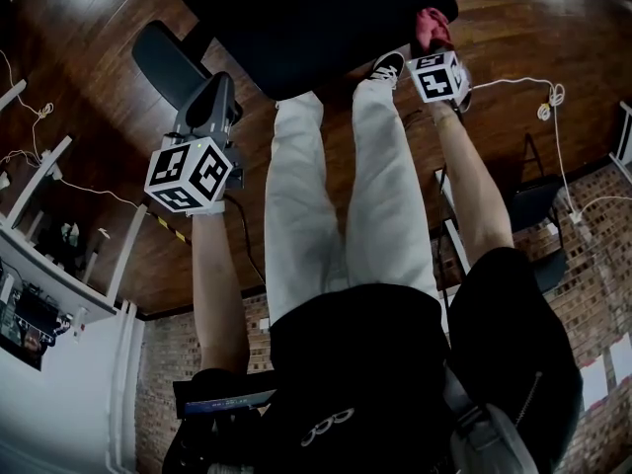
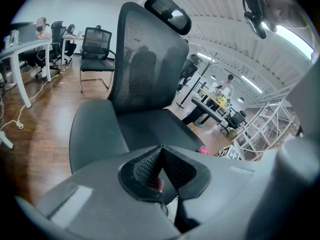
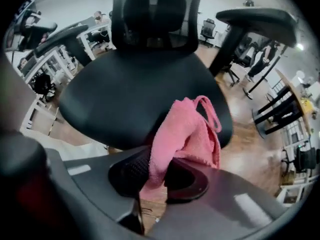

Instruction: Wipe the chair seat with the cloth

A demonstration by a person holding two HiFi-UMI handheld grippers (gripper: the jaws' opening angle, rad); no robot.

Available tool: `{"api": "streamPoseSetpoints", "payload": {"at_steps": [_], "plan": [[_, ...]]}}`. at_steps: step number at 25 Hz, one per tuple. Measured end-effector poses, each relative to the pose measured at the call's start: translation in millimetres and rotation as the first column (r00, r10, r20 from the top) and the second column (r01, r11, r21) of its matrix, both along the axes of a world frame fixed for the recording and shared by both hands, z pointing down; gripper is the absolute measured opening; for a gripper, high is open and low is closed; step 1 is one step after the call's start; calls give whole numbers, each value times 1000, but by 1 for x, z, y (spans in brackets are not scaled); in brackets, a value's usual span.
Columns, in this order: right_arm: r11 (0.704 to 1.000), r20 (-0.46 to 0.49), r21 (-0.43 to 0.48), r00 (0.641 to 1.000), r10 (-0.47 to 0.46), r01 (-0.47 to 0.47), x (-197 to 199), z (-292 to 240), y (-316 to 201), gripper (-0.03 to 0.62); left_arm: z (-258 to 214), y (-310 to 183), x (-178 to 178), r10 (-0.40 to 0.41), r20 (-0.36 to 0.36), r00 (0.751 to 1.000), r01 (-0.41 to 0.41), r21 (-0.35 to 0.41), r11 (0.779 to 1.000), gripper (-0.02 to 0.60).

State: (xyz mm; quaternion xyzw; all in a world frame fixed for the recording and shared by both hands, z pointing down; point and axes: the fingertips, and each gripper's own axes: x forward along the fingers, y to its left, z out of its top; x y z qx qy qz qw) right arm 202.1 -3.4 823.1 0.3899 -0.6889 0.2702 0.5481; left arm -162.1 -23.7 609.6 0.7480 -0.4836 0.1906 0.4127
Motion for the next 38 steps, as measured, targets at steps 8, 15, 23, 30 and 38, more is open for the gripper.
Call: {"api": "streamPoseSetpoints", "payload": {"at_steps": [8, 15, 23, 30, 38], "plan": [[931, 337, -110, 894, -294, 347, -236, -3, 128, 64, 2, 1, -1, -9, 18, 1000, 9, -3, 1000, -6], [785, 657, -32, 605, -449, 618, -369, -44, 182, 64, 8, -2, 3, -18, 54, 998, 18, 1, 1000, -6], [854, 613, -75, 700, -367, 514, -249, -56, 115, 64, 7, 0, 1, -30, 110, 994, 31, -9, 999, -6], [948, 501, -31, 826, -259, 316, -90, -134, 43, 64, -40, 50, 57, -33, 100, 995, 29, 33, 999, -6], [965, 474, 196, 845, -248, 173, -13, -301, 41, 64, -126, 117, 146, 146, 33, 989, -149, 127, 981, -6]]}}
